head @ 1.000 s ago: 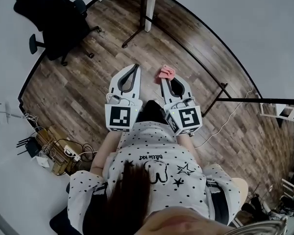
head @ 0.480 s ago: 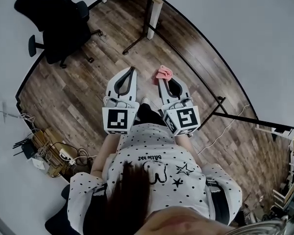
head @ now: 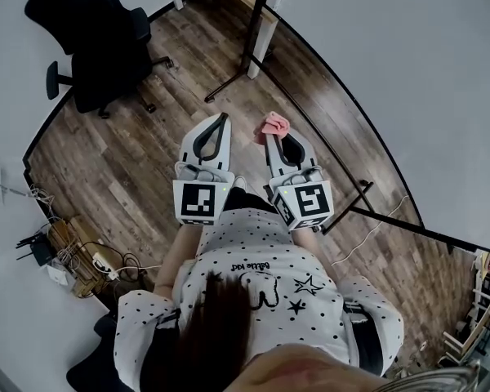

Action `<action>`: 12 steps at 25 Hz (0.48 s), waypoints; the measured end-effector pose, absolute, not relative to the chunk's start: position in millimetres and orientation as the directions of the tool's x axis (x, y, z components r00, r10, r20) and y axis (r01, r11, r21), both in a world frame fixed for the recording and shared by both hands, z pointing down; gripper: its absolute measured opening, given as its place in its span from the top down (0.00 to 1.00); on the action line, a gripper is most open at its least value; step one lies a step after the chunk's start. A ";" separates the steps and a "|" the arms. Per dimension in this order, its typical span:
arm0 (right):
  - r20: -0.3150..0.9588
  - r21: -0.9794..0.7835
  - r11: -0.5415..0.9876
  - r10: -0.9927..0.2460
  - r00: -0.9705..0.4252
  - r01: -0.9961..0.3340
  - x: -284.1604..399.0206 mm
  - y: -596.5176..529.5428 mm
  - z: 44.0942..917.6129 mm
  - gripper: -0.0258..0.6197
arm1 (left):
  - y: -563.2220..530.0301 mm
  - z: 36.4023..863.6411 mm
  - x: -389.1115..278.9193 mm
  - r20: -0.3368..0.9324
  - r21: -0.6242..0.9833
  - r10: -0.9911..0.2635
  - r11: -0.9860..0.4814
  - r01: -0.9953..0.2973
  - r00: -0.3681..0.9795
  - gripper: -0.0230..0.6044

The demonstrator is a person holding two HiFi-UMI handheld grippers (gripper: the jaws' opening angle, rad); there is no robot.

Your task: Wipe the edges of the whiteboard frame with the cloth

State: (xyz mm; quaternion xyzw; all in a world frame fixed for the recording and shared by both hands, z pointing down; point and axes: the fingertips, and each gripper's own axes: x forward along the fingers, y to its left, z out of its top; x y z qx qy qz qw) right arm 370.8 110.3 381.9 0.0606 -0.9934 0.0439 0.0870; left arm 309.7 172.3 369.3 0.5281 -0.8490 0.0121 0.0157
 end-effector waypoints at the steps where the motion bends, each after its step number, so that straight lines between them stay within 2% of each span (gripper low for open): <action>1: 0.184 -0.081 0.988 -0.112 -0.977 -0.128 368.1 109.9 384.5 0.91 | 172.2 371.4 306.7 0.044 -0.007 -0.897 0.439 -0.898 -0.439 0.94; 7: 0.214 -0.100 0.984 -0.126 -0.969 -0.150 340.1 114.5 397.6 0.91 | 175.9 377.4 276.5 0.047 -0.007 -0.906 0.421 -0.907 -0.421 0.94; 12: 0.207 -0.103 0.972 -0.188 -0.960 -0.213 300.4 123.2 395.5 0.91 | 177.6 372.5 237.3 0.052 0.021 -0.930 0.366 -0.930 -0.365 0.94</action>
